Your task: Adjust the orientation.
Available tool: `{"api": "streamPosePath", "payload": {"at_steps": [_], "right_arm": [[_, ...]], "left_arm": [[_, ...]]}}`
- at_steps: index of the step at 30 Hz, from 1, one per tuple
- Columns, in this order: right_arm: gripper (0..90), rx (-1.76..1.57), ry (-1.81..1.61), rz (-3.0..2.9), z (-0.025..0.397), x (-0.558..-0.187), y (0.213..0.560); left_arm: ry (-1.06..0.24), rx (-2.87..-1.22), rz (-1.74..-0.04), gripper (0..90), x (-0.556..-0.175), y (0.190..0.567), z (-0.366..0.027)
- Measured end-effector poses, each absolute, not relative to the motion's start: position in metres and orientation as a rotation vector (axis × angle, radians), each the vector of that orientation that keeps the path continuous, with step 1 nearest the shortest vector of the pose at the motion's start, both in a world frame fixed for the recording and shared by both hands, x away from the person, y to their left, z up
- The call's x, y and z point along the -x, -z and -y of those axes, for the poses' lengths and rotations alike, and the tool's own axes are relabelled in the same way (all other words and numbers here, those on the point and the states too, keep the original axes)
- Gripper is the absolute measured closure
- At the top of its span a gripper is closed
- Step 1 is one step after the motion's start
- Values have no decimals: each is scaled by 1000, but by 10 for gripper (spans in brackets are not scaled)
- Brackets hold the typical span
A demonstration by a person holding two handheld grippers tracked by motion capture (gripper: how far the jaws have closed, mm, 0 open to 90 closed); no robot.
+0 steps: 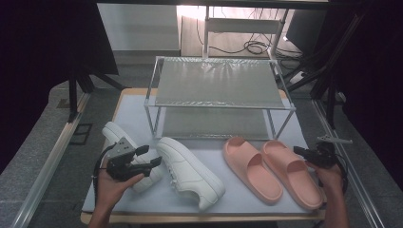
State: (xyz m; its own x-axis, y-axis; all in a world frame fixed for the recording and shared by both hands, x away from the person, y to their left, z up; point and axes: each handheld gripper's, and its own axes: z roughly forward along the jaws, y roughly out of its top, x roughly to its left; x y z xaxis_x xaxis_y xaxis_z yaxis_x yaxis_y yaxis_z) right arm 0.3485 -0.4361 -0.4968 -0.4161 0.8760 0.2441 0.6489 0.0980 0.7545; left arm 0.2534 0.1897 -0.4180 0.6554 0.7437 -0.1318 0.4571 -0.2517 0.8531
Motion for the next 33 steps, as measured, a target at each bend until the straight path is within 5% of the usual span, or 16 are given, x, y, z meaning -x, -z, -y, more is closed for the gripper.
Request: {"api": "streamPosePath", "payload": {"at_steps": [20, 33], "right_arm": [[900, -1535, -1117, -2045, 451, -265, 484], [900, -1563, -1137, -2035, 454, -261, 487]], "left_arm": [[-375, -1889, -936, 347, -254, 414, -191], [-378, -1881, -928, 347, -254, 412, -192]]}}
